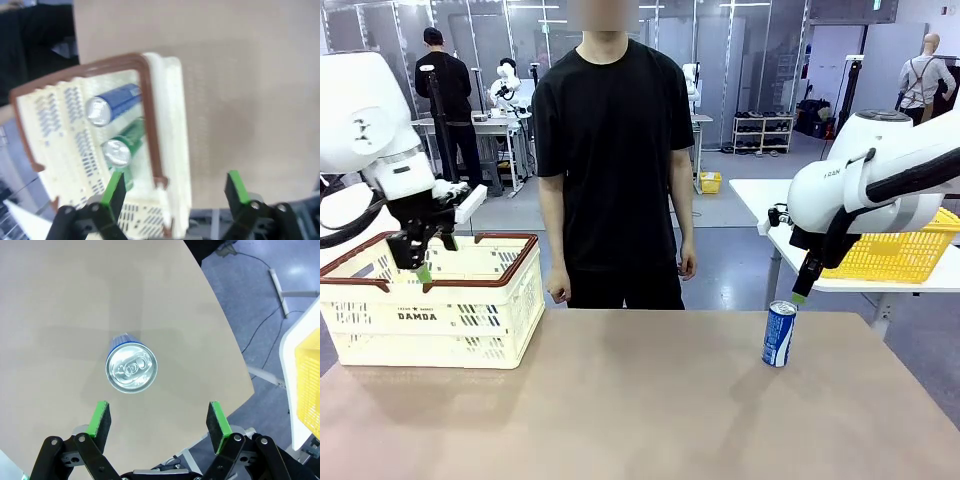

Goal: Place the drinks into the Shopping basket.
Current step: Pick up one drink and place it into the Shopping basket.

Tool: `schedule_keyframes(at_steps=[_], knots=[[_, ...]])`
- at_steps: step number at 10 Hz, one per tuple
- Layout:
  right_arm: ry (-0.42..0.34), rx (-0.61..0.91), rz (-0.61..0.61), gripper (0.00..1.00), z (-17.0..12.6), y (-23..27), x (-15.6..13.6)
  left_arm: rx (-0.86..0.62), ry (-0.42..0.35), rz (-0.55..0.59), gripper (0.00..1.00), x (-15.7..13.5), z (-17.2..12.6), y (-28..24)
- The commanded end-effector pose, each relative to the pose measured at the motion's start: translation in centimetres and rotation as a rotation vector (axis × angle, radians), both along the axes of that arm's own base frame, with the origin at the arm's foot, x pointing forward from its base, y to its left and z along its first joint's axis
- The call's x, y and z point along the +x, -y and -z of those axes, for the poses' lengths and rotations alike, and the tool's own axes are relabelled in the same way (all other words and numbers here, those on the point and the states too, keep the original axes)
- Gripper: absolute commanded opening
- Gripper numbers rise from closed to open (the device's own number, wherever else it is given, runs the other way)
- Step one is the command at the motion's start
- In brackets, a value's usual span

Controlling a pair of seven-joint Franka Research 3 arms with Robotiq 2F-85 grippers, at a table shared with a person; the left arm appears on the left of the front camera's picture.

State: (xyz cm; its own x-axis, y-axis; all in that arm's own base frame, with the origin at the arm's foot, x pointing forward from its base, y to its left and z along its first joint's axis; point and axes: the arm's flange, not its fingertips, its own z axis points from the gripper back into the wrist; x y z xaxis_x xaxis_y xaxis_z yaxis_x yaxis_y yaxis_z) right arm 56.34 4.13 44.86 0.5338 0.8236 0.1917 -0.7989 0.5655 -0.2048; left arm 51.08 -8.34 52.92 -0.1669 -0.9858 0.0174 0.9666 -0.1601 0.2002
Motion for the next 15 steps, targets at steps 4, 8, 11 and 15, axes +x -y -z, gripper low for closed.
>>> schedule_keyframes(at_steps=[4, 8, 11, 15], knots=[[-0.062, 0.031, -0.099, 0.96, 1.7, -1.4, 2.4, 0.058, -0.006, 0.130, 1.00, -4.6, 2.4, -0.6], [-0.054, 0.010, -0.064, 0.96, 2.3, -2.1, 1.9, 0.045, -0.029, 0.122, 1.00, -4.5, 2.4, -0.1], [-0.074, 0.036, -0.055, 0.96, 3.1, -2.0, 2.1, 0.045, -0.029, 0.122, 1.00, -4.5, 2.4, -0.1], [-0.112, 0.093, -0.089, 0.96, 4.8, -1.8, 2.2, 0.045, -0.029, 0.122, 1.00, -4.5, 2.4, -0.1]])
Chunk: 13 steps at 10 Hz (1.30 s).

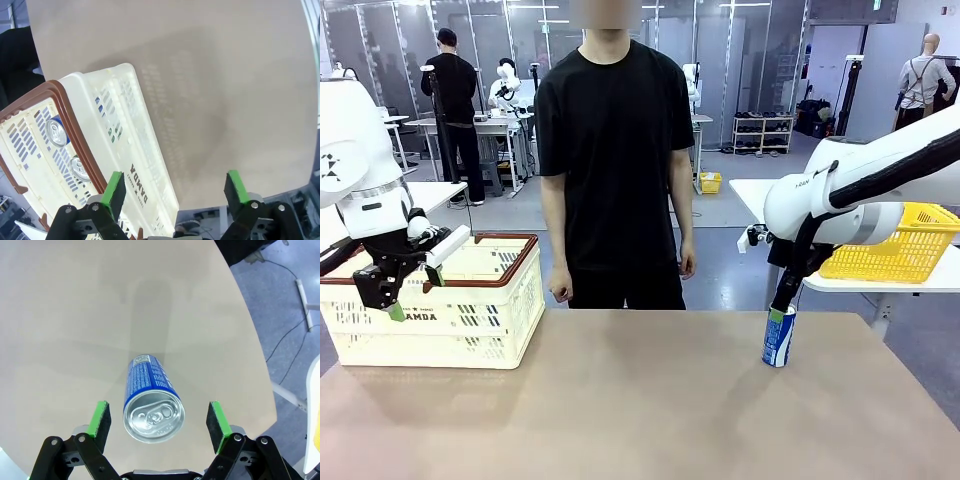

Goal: Place the drinks into the Shopping basket.
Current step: Pick up one drink and place it into the Shopping basket.

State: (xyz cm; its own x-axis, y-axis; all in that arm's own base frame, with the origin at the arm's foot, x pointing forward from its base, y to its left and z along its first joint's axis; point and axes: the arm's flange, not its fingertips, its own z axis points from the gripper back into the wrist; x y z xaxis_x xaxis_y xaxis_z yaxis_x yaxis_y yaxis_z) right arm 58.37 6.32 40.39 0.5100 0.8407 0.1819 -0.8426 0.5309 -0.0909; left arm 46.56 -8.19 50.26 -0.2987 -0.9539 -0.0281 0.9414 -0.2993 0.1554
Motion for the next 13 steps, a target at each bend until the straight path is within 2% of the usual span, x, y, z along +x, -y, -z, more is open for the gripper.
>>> schedule_keyframes(at_steps=[1, 5, 8, 9, 10, 11, 12, 13], knots=[[-0.012, 0.034, -0.038, 0.96, 0.8, 0.4, 0.5, -0.010, 0.004, -0.014, 1.00, 0.0, -0.2, 0.0], [-0.062, 0.047, -0.033, 0.96, 3.0, 0.7, 1.7, -0.010, 0.004, -0.014, 1.00, 0.0, -0.2, 0.0], [-0.046, 0.056, -0.040, 0.96, 3.7, 1.2, 2.2, -0.010, 0.004, -0.014, 1.00, 0.0, -0.2, 0.0], [-0.029, 0.058, -0.057, 0.82, 3.7, 1.3, 2.2, -0.010, 0.004, -0.014, 1.00, 0.0, -0.2, 0.0], [-0.032, 0.044, -0.054, 0.78, 3.6, 1.3, 2.3, -0.010, 0.004, -0.014, 1.00, 0.0, -0.2, 0.0], [-0.034, 0.026, -0.048, 0.65, 3.5, 1.3, 2.3, -0.010, 0.004, -0.014, 1.00, 0.0, -0.2, 0.0], [-0.034, 0.026, -0.056, 0.61, 3.4, 1.2, 2.3, -0.010, 0.004, -0.014, 1.00, 0.0, -0.2, 0.0], [-0.035, 0.036, -0.063, 0.47, 3.3, 1.1, 2.2, -0.010, 0.004, -0.014, 1.00, 0.0, -0.2, 0.0]])
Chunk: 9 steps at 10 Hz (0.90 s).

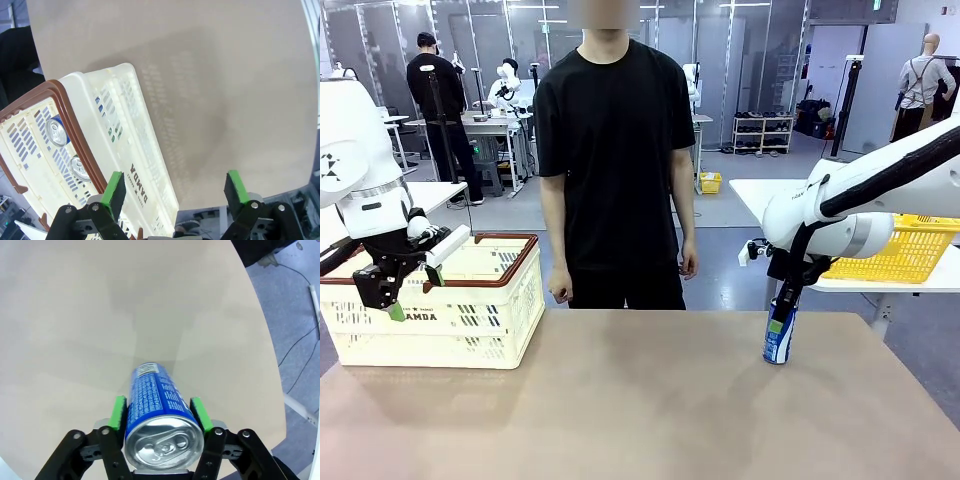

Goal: Place the drinks into the Shopping basket.
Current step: Pick up one drink and place it into the Shopping basket.

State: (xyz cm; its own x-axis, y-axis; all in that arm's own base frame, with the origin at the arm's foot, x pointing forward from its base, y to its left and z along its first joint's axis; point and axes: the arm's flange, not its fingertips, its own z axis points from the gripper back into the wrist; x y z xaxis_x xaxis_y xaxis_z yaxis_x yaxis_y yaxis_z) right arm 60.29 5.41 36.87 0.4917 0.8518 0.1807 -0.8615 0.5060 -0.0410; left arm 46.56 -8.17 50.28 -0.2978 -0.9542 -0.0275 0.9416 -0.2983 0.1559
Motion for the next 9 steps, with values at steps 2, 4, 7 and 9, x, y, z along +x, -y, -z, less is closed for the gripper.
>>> schedule_keyframes(at_steps=[2, 4, 7, 9], knots=[[0.008, 0.000, -0.028, 0.29, -0.5, 0.1, 0.2, -0.009, 0.004, -0.013, 1.00, 0.0, -0.2, 0.0], [0.012, -0.040, -0.020, 0.11, -1.7, -0.9, -0.5, -0.009, 0.004, -0.013, 1.00, 0.0, -0.2, 0.0], [0.026, -0.088, -0.037, 0.10, -5.3, -4.3, -2.3, -0.009, 0.004, -0.013, 1.00, 0.0, -0.2, 0.0], [0.063, -0.054, -0.195, 0.10, -7.6, -8.0, -5.0, -0.009, 0.004, -0.013, 1.00, 0.0, -0.2, 0.0]])
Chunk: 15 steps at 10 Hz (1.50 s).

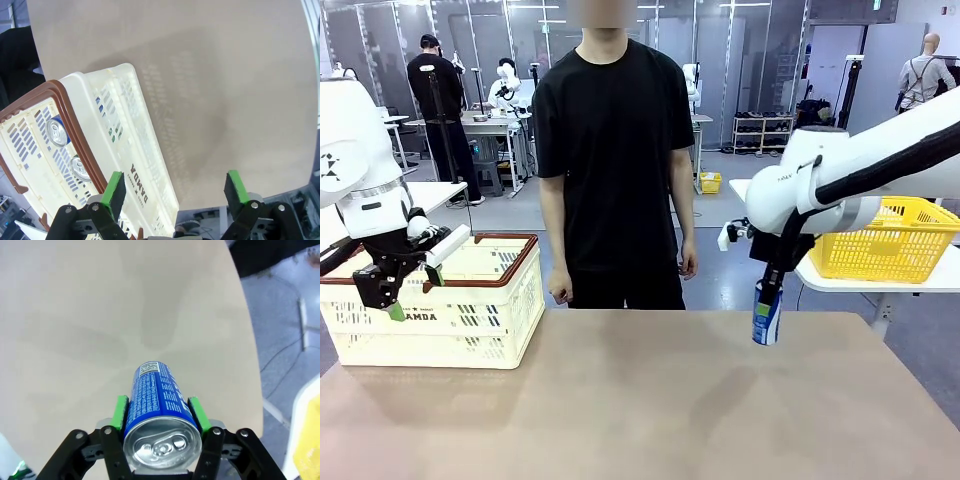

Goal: Place the drinks into the Shopping basket.
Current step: Pick up one drink and place it into the Shopping basket.

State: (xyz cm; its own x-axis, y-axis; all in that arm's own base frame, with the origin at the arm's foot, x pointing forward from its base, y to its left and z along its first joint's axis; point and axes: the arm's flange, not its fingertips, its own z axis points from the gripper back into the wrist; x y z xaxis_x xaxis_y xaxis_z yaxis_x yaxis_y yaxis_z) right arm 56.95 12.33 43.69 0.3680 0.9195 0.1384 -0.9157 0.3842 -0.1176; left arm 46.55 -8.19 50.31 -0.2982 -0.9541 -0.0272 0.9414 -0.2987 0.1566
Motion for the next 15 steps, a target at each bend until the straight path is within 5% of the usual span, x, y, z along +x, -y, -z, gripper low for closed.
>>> schedule_keyframes(at_steps=[1, 8, 15], knots=[[0.013, 0.025, -0.141, 0.10, -1.5, -2.7, -3.1, -0.009, 0.004, -0.013, 1.00, 0.0, -0.2, 0.0], [0.009, 0.044, -0.630, 0.10, -0.6, -13.1, -9.9, -0.009, 0.004, -0.013, 1.00, 0.0, -0.2, 0.0], [-0.004, 0.098, -0.787, 0.10, 3.5, -18.9, -6.6, -0.009, 0.004, -0.013, 1.00, 0.0, -0.2, 0.0]])
